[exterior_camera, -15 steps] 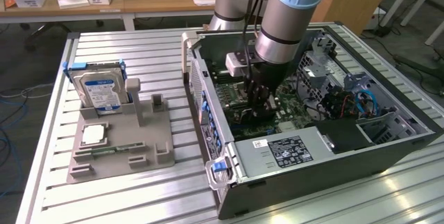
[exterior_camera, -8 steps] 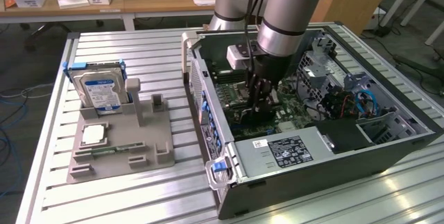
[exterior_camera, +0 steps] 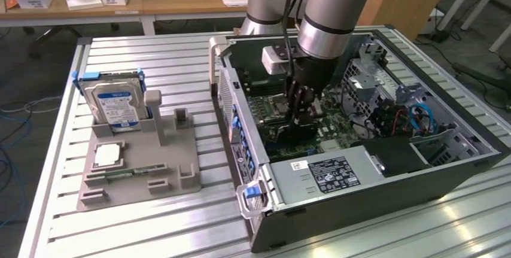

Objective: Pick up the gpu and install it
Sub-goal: 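Insert the gpu into the slot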

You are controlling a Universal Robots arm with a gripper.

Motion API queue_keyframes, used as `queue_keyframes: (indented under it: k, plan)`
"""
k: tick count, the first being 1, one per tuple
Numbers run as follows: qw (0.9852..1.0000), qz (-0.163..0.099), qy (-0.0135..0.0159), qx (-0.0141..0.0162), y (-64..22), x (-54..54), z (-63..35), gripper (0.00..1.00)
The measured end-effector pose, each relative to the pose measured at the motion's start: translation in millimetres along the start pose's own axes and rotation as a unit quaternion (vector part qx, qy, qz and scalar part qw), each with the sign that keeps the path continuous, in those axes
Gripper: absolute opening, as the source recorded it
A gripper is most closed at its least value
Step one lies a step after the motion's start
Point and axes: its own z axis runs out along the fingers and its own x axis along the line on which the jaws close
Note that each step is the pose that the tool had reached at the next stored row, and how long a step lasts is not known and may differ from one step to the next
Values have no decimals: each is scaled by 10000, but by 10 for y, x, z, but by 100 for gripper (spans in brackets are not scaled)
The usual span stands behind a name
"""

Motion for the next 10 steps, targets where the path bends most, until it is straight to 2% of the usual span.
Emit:
queue_keyframes:
  k: [1, 2, 6, 10]
  plan:
    - [10000, 0, 1, 0, 0, 0, -1, 32]
    - [10000, 0, 1, -1, 0, 0, -1, 25]
    - [10000, 0, 3, -1, 1, 1, -8, 25]
    - [10000, 0, 2, -1, 5, 0, -97, 25]
